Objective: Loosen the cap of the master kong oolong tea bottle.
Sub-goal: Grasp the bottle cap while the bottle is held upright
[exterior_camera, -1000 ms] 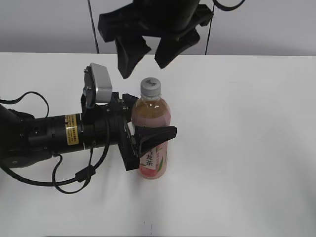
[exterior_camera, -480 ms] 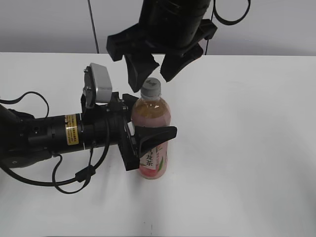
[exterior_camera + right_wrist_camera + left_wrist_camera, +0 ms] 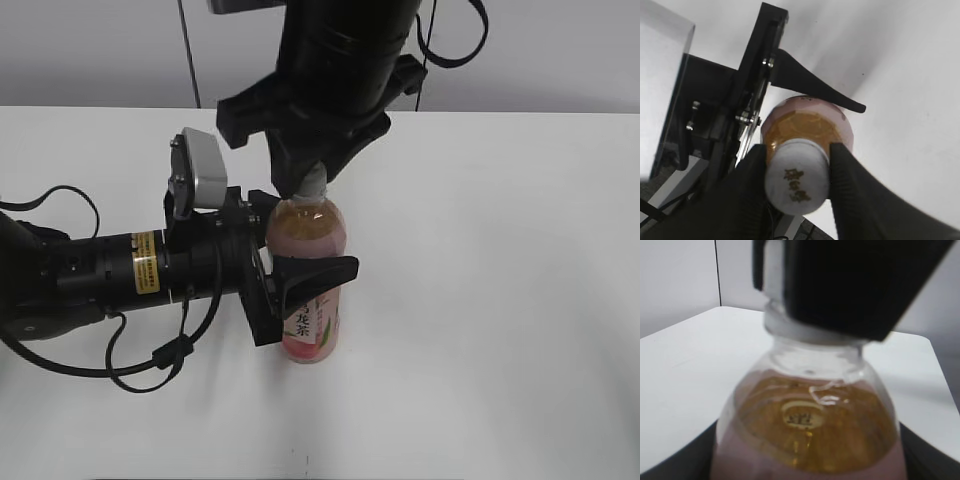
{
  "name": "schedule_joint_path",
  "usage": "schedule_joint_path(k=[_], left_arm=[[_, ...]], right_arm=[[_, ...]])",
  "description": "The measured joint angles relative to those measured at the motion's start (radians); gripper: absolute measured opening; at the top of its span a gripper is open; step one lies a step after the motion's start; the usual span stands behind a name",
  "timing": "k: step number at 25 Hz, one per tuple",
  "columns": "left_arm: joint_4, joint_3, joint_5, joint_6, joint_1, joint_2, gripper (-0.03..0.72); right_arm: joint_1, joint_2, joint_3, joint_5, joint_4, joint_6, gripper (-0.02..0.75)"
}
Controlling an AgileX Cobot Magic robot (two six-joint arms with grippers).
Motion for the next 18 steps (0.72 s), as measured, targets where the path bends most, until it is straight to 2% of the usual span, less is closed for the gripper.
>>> schedule_joint_path(k=[7,18], left_arm=[[0.0,-0.001,0.0,0.0,0.0,0.0,0.455],[0.004,-0.001,0.0,0.0,0.0,0.0,0.455]], right_arm=[[0.001,0.0,0.0,0.0,0.0,-0.151,0.28],[0.001,0.0,0.0,0.0,0.007,-0.755,0.28]])
